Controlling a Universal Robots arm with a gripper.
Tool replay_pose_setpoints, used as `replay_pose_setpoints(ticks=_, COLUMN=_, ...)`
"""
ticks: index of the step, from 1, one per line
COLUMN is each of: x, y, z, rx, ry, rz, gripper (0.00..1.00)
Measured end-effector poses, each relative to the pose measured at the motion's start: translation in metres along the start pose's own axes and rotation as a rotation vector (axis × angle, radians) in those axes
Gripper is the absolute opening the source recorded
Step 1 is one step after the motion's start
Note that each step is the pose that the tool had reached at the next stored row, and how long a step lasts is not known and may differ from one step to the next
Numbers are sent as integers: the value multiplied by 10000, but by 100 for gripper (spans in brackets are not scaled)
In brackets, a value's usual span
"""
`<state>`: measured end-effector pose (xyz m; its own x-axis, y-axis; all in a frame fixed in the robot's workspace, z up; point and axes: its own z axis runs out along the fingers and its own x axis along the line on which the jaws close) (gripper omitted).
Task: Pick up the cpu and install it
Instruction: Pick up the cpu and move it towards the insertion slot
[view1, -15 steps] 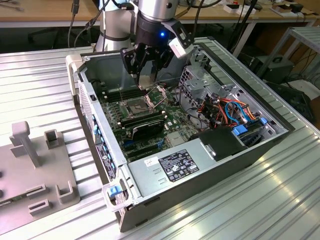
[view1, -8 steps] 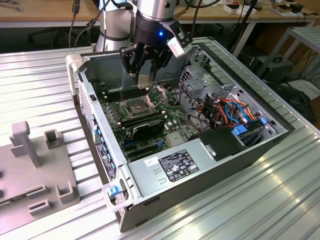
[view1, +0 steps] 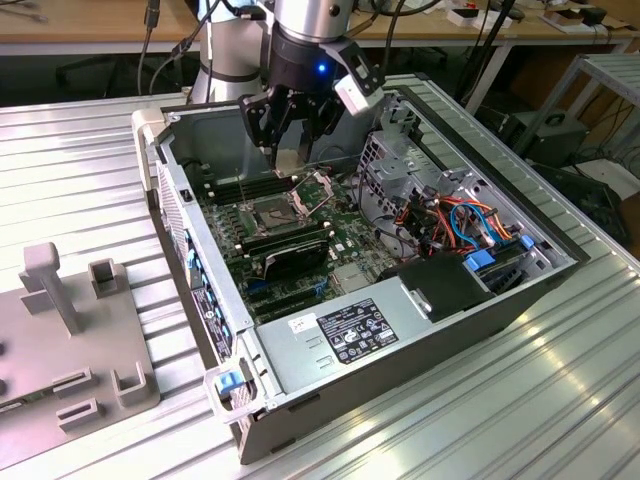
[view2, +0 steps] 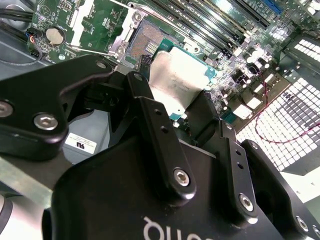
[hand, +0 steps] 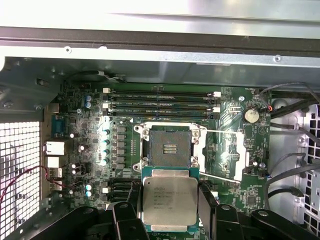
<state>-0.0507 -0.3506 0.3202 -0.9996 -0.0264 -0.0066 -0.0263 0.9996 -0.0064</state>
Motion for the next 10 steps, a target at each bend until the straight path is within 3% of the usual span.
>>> replay_pose_setpoints(ticks=10, x=1, y=2, z=78, rx=11, ry=3, rz=0, gripper=55)
